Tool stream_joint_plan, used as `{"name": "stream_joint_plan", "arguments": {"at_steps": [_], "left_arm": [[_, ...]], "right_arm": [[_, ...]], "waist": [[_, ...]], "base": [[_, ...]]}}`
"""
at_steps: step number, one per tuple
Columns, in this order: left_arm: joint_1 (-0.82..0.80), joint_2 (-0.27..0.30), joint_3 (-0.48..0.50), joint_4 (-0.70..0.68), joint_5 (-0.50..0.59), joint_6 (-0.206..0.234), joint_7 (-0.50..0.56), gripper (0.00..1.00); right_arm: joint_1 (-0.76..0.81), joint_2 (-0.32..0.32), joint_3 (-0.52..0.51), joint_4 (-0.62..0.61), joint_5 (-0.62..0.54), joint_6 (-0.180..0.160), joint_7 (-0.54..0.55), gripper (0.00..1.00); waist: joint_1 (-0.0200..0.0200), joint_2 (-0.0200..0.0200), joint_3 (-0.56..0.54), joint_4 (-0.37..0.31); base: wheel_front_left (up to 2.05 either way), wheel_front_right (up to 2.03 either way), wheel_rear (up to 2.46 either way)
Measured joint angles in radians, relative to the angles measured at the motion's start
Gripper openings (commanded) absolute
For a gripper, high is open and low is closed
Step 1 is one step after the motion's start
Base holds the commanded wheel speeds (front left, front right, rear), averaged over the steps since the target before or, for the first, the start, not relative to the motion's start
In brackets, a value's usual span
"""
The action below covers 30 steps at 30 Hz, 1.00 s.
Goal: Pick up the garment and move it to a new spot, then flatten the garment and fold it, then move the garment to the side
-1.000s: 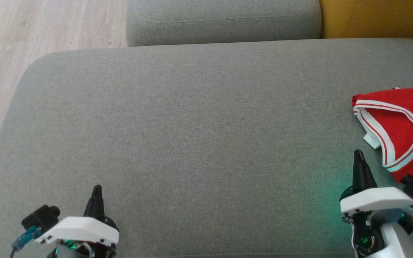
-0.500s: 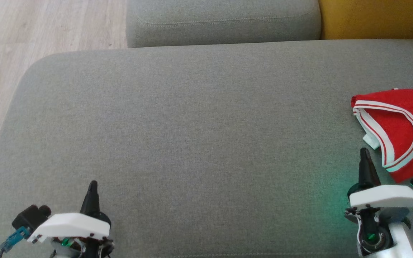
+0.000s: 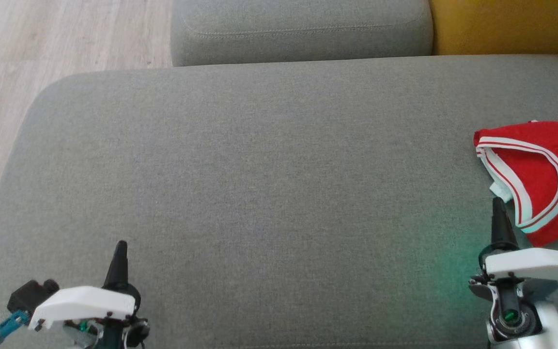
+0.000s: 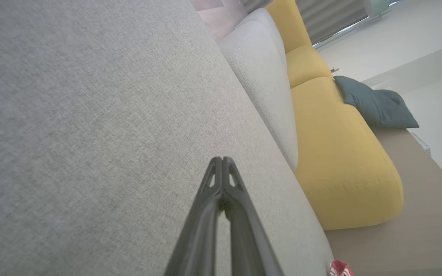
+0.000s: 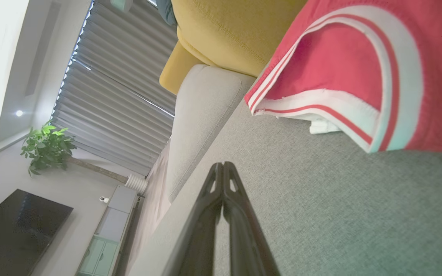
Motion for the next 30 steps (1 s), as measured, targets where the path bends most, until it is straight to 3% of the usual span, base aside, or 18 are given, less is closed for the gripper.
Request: {"name": "stream_joint_plan", "arguments": {"at_steps": [30], "left_arm": [[-0.025,0.0,0.061,-0.031,-0.33,-0.044,0.087,0.0]], "right_arm": [[0.02,0.0,-0.033,-0.067,0.364,0.0,0.085,0.0]], "waist": [[0.0,0.0,-0.01,-0.001]], "base": [[0.0,0.0,0.0]]}}
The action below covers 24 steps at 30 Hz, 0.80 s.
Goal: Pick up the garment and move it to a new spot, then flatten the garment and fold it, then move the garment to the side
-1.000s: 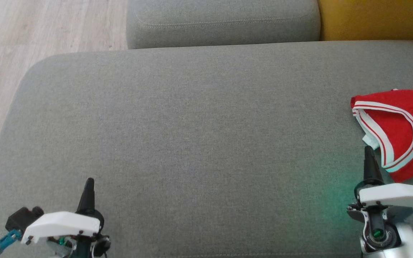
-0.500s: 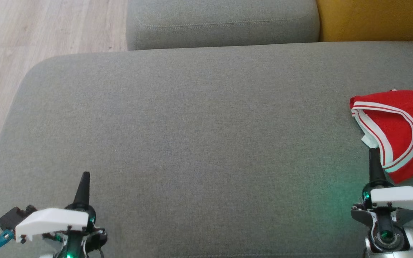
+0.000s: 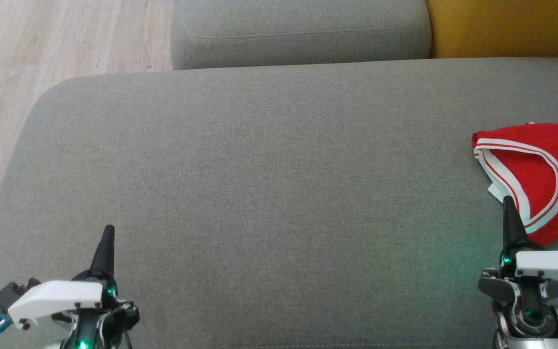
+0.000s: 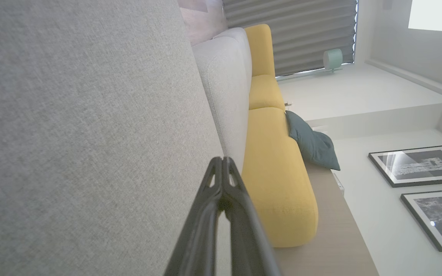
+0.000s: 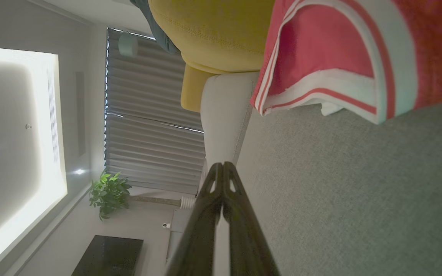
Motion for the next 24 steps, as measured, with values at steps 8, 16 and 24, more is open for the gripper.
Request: {"name": "stream_joint_plan", "arguments": {"at_steps": [8,16,24], "left_arm": [[-0.012,0.0,0.008,-0.006,-0.078,-0.011,0.022,0.0],[-0.014,0.0,0.027,-0.011,-0.165,-0.026,0.046,0.0],[-0.016,0.0,0.037,-0.018,-0.229,-0.034,0.056,0.0]], "right_arm": [[0.007,0.0,-0.007,-0.017,0.083,0.0,0.015,0.0],[0.019,0.0,-0.018,-0.035,0.182,0.0,0.041,0.0],[0.019,0.0,-0.024,-0.047,0.252,0.0,0.054,0.0]], "waist": [[0.0,0.0,-0.002,0.0],[0.0,0.0,-0.005,-0.001],[0.0,0.0,-0.007,-0.001]], "base": [[0.0,0.0,0.0],[0.0,0.0,0.0],[0.0,0.0,0.0]]}}
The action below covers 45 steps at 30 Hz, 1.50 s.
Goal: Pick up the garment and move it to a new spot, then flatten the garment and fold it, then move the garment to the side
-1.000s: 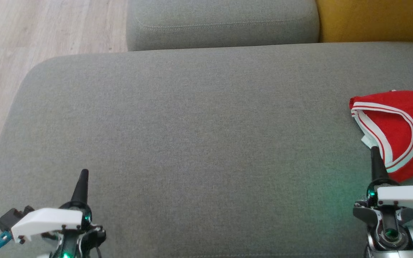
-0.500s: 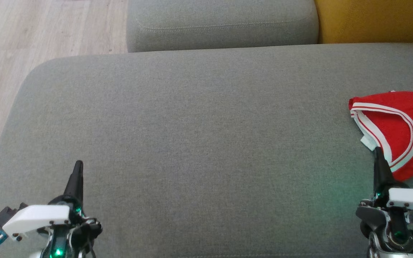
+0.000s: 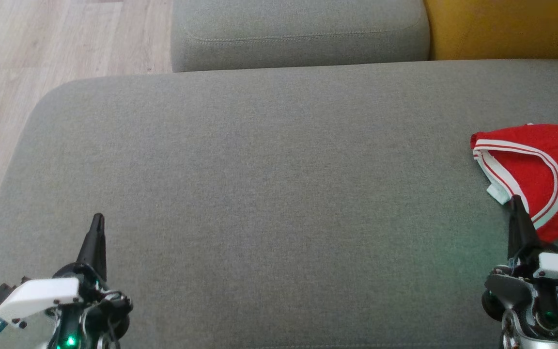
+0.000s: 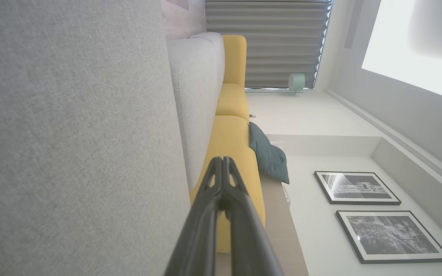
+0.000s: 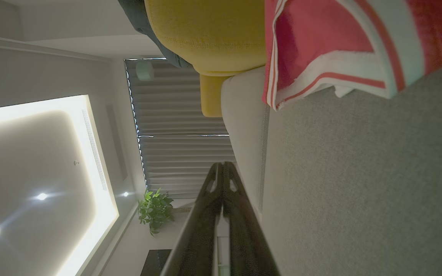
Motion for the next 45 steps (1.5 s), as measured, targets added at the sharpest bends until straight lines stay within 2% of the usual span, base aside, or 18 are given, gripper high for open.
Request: {"name": "stream_joint_plan", "arguments": {"at_steps": [45], "left_arm": [[-0.001,0.0,0.0,-0.001,0.0,0.0,0.001,0.0]], "right_arm": [[0.0,0.0,0.0,0.0,0.0,0.0,0.0,0.0]], "waist": [[0.0,0.0,0.0,0.0]], "base": [[0.0,0.0,0.0]]}}
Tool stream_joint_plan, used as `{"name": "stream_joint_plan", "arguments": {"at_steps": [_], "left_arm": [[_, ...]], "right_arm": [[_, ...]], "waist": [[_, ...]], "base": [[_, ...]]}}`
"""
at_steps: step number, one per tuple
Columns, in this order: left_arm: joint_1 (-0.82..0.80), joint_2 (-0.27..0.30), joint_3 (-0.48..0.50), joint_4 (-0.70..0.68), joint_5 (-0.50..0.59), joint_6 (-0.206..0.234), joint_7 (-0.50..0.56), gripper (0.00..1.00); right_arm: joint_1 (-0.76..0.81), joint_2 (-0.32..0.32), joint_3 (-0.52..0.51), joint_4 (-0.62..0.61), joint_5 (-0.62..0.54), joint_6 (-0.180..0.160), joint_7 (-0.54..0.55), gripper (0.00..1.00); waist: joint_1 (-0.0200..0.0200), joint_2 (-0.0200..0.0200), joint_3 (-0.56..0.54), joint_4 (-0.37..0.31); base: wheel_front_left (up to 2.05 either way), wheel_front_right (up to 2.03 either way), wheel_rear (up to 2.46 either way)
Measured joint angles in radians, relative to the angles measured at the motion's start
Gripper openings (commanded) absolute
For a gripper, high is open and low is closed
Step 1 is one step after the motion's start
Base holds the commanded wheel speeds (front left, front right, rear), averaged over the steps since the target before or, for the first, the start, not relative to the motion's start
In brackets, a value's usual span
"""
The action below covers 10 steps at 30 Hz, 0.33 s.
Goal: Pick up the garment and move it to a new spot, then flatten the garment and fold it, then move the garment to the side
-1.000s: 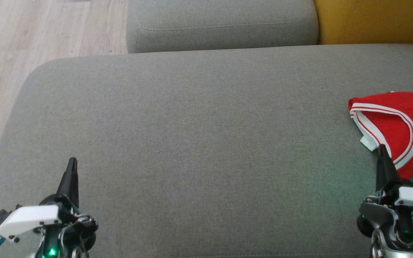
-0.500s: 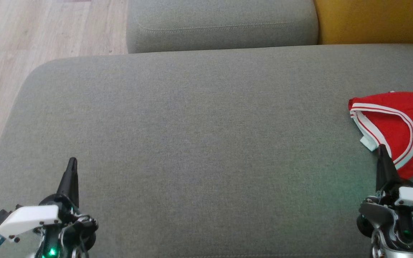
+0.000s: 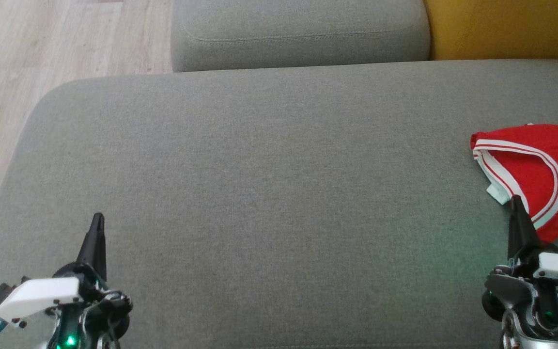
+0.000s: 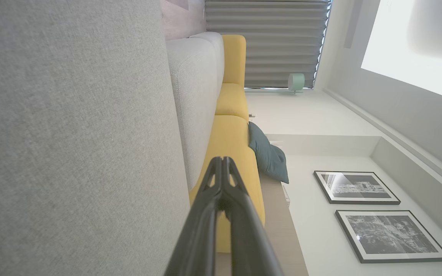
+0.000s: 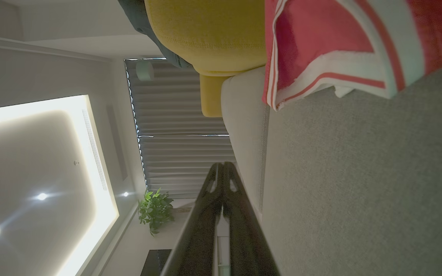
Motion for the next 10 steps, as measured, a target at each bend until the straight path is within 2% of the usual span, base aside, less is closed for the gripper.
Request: {"name": "stream_joint_plan", "arguments": {"at_steps": [10], "left_arm": [[-0.001,0.0,0.0,0.0,0.0,0.0,0.0,0.0]], "right_arm": [[0.0,0.0,0.0,0.0,0.0,0.0,0.0,0.0]], "waist": [[0.0,0.0,0.0,0.0]], "base": [[0.0,0.0,0.0]]}}
